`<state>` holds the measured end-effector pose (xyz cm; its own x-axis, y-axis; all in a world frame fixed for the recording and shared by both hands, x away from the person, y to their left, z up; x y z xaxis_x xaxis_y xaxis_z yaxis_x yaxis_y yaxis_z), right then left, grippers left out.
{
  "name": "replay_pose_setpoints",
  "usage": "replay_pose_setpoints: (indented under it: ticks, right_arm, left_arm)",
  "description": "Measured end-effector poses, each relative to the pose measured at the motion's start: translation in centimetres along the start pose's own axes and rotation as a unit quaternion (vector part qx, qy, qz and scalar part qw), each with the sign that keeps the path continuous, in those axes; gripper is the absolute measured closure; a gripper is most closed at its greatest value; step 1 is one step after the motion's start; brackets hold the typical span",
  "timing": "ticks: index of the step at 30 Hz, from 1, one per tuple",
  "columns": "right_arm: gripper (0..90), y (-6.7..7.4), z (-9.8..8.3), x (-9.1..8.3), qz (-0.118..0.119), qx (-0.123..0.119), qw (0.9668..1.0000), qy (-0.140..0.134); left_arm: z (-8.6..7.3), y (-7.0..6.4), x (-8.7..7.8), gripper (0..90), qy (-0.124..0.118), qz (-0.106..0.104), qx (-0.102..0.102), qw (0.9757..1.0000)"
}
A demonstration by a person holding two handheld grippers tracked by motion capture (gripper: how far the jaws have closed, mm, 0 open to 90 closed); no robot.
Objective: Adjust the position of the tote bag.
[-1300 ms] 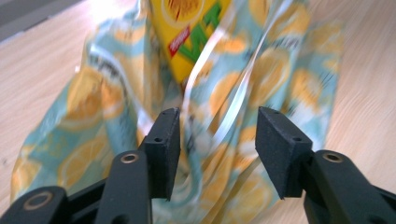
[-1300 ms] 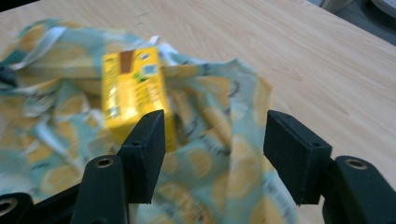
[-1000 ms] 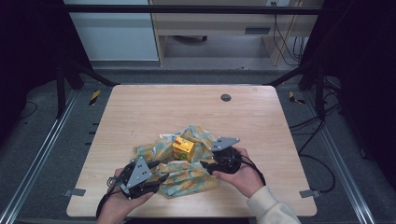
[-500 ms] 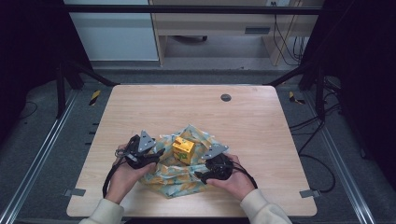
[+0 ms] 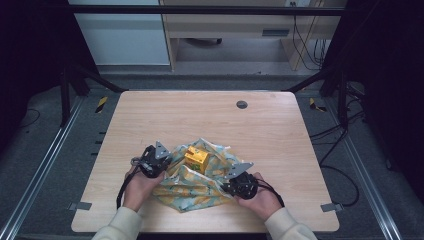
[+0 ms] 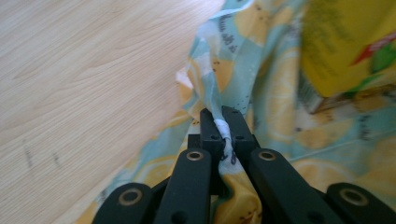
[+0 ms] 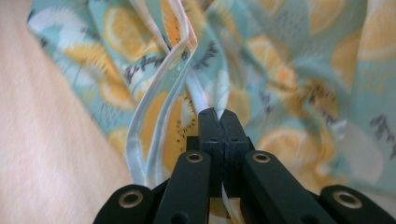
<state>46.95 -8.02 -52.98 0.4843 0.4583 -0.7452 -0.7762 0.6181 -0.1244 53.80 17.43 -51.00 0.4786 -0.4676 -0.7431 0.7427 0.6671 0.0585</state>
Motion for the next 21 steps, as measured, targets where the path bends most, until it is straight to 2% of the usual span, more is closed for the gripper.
replay_pose_setpoints:
  ticks: [1, 4, 10, 15, 21]
  right_arm:
    - [90.0, 0.0, -0.3, -0.2, 0.001, -0.003, 1.0000, 0.003]
    - [90.0, -0.1, -1.1, -0.7, 0.000, -0.003, 1.0000, 0.009]
    - [90.0, -0.3, -2.1, -1.1, 0.006, 0.000, 0.9999, 0.014]
    - [90.0, -0.2, -2.5, -1.5, 0.005, 0.001, 0.9999, 0.015]
    - [90.0, -0.5, -2.5, -1.9, 0.001, 0.004, 1.0000, 0.005]
  left_arm:
    - [-0.2, 0.5, 0.0, 89.1, 0.000, 0.007, -0.004, 1.0000]
    - [-0.7, 1.5, 0.1, 89.3, -0.004, 0.011, -0.027, 0.9996]
    - [-1.1, 2.6, 0.5, 89.3, 0.000, 0.023, -0.036, 0.9991]
    - [-1.4, 3.5, 0.6, 89.3, -0.001, 0.028, -0.051, 0.9983]
    - [-1.4, 3.6, 0.7, 89.0, -0.005, 0.027, -0.059, 0.9979]
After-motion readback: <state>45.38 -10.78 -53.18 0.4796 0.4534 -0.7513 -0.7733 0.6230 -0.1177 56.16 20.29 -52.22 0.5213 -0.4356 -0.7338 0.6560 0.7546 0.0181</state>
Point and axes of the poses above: each handheld gripper's, and its own axes: x roughly forward along the jaws, z roughly out of its top, y roughly to its left, the point moved 6 cm from there along x, roughly forward along the jaws, and after that the axes turned 11 degrees about -z, right-handed, at the moved point
